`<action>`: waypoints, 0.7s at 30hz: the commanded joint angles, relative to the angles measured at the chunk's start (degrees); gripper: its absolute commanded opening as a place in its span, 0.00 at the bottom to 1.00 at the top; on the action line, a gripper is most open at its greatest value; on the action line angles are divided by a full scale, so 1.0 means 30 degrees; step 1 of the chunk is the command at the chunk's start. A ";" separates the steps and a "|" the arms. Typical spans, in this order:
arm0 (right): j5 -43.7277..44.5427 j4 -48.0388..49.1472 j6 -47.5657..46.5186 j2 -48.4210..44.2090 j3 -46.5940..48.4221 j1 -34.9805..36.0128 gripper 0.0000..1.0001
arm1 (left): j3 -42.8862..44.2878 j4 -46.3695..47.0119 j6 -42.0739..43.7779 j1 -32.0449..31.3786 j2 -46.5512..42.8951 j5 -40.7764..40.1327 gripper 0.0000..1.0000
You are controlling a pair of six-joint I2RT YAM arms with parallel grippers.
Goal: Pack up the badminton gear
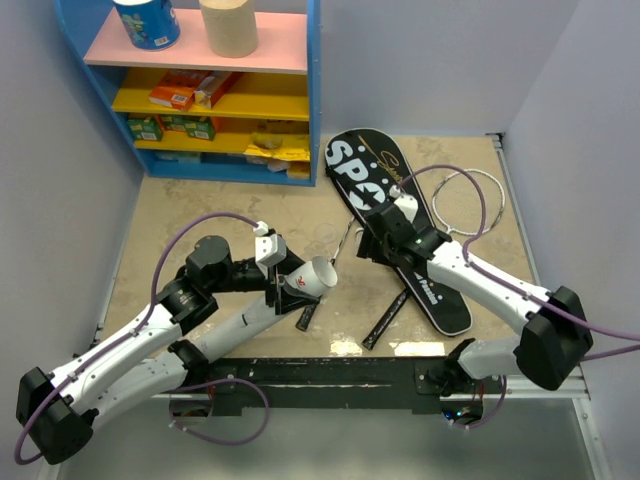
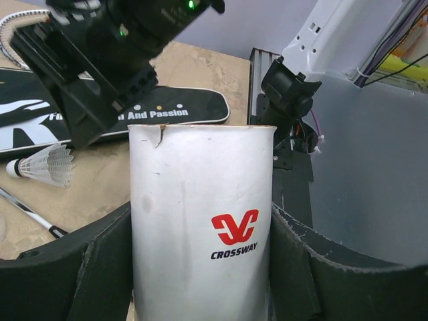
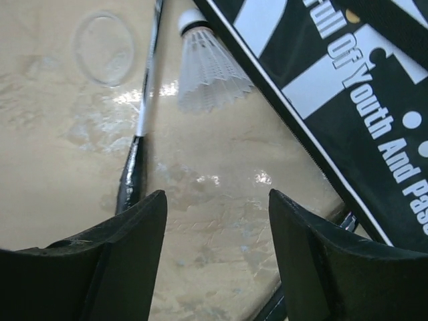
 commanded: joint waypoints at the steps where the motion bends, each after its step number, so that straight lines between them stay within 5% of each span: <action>1: 0.0387 0.3662 0.2947 -0.0383 -0.1517 -0.0450 0.66 | 0.0708 0.1012 0.0624 -0.0031 -0.0061 -0.0119 0.07; 10: -0.0112 0.7067 0.6348 0.0903 -0.3044 -0.0657 0.67 | 0.0679 0.0952 0.0653 -0.0031 -0.0061 -0.0148 0.07; 21: 0.0795 0.7451 0.7872 0.3103 -0.2019 -0.0716 0.61 | 0.0708 0.0894 0.0683 -0.0031 -0.0178 -0.0148 0.07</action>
